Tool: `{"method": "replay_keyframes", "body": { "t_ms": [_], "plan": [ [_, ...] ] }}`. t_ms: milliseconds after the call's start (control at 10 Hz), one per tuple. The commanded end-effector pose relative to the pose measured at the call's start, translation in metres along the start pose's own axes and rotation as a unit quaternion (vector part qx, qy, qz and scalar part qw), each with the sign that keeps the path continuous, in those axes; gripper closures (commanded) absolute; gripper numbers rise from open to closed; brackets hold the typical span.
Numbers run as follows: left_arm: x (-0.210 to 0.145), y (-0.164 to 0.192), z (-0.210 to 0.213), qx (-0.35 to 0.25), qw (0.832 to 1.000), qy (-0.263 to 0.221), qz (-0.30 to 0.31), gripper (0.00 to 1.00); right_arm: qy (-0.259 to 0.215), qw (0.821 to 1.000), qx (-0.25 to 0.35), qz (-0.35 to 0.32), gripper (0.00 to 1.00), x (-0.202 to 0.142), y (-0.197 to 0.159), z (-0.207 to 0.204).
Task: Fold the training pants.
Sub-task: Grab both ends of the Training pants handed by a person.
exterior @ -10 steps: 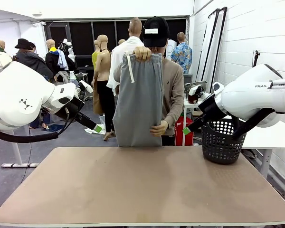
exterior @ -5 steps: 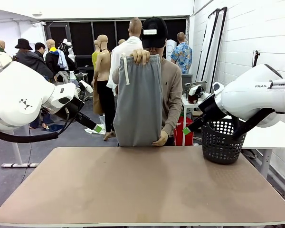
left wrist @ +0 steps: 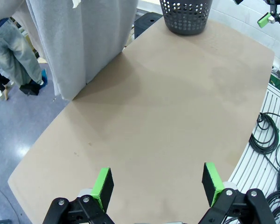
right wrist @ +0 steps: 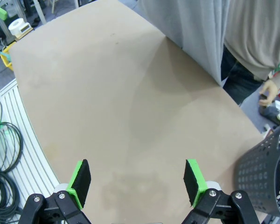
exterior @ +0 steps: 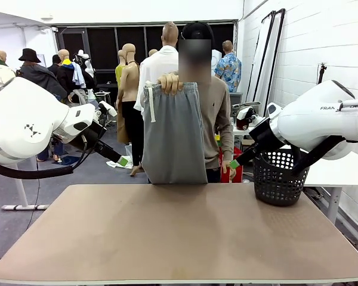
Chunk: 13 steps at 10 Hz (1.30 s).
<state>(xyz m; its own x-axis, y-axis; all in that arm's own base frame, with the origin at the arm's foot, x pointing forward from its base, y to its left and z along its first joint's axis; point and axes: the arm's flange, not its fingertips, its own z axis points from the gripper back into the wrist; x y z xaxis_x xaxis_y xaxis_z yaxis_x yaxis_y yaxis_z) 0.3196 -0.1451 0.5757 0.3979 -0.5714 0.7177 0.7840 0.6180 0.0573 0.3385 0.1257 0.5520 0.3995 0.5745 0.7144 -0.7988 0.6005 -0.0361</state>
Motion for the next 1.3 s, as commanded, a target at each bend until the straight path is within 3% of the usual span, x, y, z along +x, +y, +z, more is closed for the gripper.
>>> {"method": "replay_keyframes", "body": {
  "t_ms": [0,1200],
  "plan": [
    [-0.0011,0.0008,-0.0002,-0.002,1.000,0.002,-0.002,0.00,-0.001,1.000,0.003,-0.002,0.00,-0.0001,-0.0003,-0.0004],
    [-0.0011,0.0008,-0.0002,-0.002,1.000,0.002,-0.002,0.00,-0.001,1.000,0.003,-0.002,0.00,-0.0001,-0.0003,-0.0004]
  ]
}}
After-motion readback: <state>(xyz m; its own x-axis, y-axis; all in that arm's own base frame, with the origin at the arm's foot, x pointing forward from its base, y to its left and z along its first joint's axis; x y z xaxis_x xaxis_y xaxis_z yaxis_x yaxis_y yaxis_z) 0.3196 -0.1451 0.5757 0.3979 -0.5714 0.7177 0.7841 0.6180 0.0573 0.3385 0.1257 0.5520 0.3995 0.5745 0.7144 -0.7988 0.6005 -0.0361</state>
